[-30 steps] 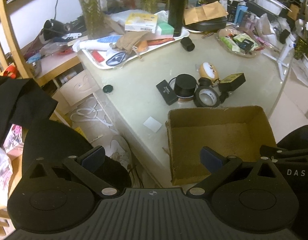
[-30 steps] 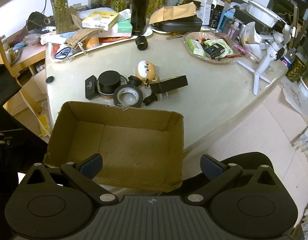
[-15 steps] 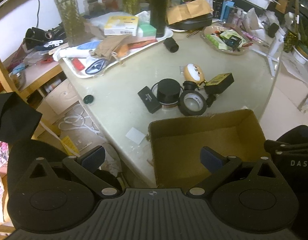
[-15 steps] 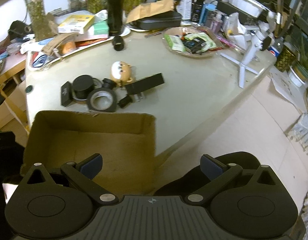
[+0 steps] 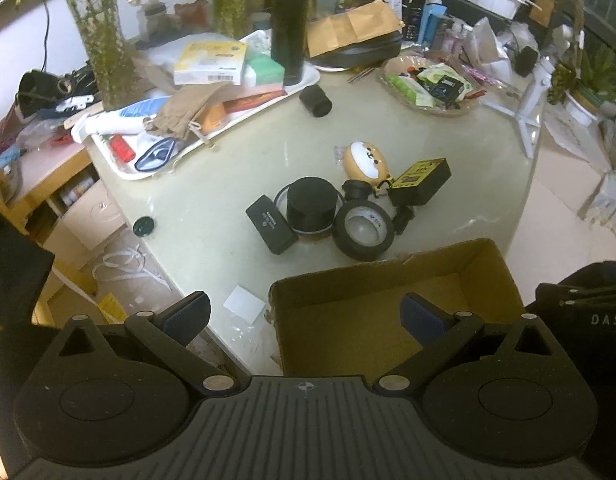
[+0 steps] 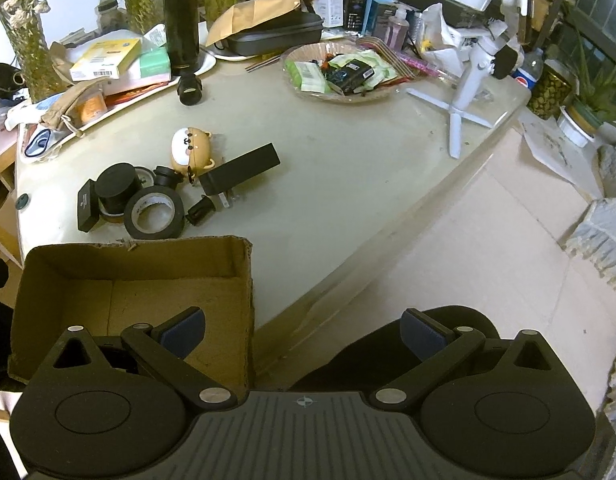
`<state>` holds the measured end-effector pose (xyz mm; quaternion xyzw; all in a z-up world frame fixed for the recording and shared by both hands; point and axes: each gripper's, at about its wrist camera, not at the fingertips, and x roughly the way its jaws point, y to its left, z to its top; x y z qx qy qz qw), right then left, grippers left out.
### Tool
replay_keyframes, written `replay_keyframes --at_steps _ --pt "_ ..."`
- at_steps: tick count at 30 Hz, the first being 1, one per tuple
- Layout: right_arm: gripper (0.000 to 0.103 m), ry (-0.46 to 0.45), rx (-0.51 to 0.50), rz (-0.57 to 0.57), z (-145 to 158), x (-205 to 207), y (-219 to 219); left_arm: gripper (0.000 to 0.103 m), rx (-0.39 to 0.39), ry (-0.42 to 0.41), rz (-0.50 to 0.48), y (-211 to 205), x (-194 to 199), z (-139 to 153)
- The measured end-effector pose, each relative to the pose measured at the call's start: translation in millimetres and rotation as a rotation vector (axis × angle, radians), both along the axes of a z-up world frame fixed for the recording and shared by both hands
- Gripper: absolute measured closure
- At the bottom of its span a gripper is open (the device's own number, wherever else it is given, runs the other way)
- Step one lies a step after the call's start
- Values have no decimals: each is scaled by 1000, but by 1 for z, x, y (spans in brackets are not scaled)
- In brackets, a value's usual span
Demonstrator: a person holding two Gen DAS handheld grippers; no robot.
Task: Organize rigid objects
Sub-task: 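Move both tools from the cardboard box toward the objects on the table, then close the right tool on the yellow-and-black boxed device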
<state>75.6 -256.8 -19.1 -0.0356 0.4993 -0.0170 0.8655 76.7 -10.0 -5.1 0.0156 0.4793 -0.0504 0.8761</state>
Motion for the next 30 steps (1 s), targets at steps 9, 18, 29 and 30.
replay_keyframes --at_steps 9,18,29,30 --pt "0 7 38 47 -8 18 10 0 33 -19 -39 -5 9 -3" --pt "0 -34 108 60 -12 40 12 0 48 -22 -29 -3 17 -3" --pt "0 -68 101 121 -11 49 17 0 28 -41 -5 5 21 0" --pt "0 -66 109 128 -10 50 16 0 30 -43 -3 6 22 0"
